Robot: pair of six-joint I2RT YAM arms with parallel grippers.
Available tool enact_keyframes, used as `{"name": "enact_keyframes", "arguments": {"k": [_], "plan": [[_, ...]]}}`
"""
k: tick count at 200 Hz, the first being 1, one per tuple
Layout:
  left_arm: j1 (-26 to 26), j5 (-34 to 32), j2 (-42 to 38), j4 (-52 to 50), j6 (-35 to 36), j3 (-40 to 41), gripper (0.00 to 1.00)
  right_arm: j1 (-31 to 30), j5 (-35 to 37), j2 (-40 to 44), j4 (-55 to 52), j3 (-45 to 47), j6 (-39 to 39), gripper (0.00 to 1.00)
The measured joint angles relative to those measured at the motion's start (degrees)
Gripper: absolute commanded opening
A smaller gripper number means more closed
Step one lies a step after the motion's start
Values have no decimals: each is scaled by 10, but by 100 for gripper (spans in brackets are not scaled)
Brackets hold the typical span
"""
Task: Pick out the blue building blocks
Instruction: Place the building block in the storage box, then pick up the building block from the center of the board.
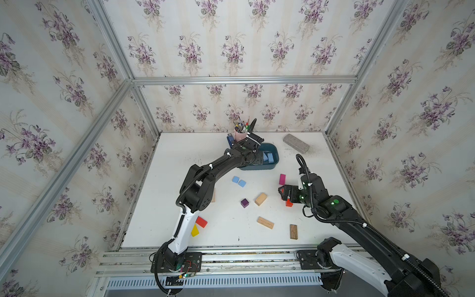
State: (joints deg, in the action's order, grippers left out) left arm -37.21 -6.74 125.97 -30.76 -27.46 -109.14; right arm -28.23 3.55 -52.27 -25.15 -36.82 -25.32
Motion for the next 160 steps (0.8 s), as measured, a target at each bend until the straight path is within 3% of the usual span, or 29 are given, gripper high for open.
{"name": "enact_keyframes", "arguments": {"k": [85,160], "plan": [[0,-26,-203,3,64,212,85,0,-7,-3,1,0,0,100],[3,-30,-193,2,119,268,85,0,-30,-14,9,2,0,100]]}}
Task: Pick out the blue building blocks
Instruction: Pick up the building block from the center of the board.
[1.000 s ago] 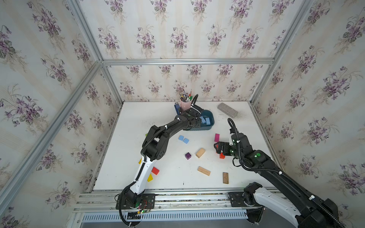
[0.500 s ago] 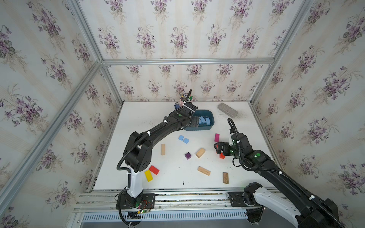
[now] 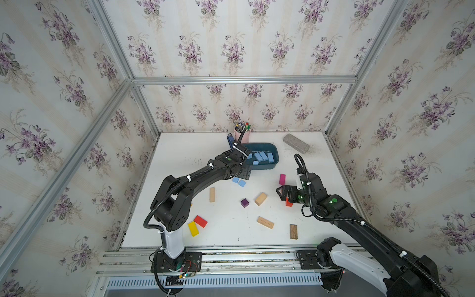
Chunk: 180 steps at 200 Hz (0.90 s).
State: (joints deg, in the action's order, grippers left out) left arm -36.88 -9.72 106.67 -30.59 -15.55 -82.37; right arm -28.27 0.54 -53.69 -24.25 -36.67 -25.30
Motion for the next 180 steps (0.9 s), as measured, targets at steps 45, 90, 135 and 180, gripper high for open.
{"name": "enact_keyframes", "arguments": {"k": [45,90,135,180], "plan": [[19,9,37,1,4,3,79,0,-40,-1,0,0,10,100],[31,23,55,0,4,6,69,0,-75,-12,5,0,15,100],[39,28,69,2,6,9,60,0,-88,-26,15,-3,16,100],[44,29,85,2,6,11,56,0,-91,-34,21,-4,17,100]]}}
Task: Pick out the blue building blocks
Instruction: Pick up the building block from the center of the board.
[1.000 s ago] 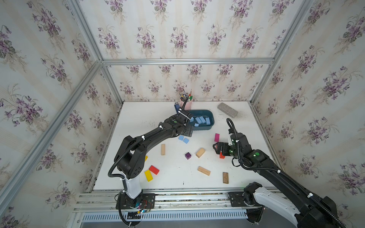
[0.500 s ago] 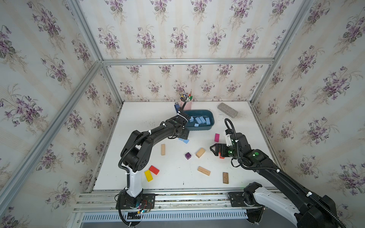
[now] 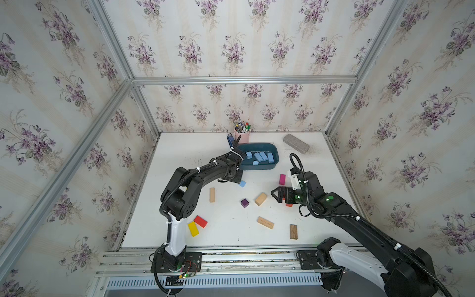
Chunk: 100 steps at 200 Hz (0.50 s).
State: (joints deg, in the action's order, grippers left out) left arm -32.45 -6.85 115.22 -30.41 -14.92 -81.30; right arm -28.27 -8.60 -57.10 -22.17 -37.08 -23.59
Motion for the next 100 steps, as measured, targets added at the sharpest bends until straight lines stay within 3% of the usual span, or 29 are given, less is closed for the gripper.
{"name": "enact_keyframes", "arguments": {"k": [36,43,100], "plan": [[2,6,13,0,0,-3,56,-1,-2,0,0,-2,0,100],[2,7,15,0,0,-5,51,-1,-2,-1,0,-2,0,100],[3,12,37,2,-3,-18,41,-1,-2,-2,0,-2,0,100]]}}
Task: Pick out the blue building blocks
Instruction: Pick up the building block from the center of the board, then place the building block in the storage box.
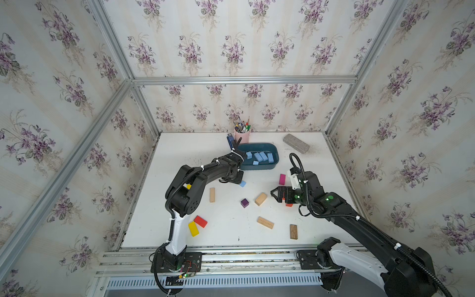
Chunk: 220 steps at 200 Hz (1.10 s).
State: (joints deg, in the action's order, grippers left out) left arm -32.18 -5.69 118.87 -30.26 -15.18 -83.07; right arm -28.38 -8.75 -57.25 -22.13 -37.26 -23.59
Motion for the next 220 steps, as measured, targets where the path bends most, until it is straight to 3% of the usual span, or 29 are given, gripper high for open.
{"name": "enact_keyframes", "arguments": {"k": [79,158,220], "plan": [[1,7,-20,-2,-12,7,21,-1,0,1,0,3,0,100],[1,43,-112,-2,-55,-22,21,-1,4,3,2,7,0,100],[-2,70,-39,-1,-90,-144,21,-1,8,20,5,10,-2,100]]}}
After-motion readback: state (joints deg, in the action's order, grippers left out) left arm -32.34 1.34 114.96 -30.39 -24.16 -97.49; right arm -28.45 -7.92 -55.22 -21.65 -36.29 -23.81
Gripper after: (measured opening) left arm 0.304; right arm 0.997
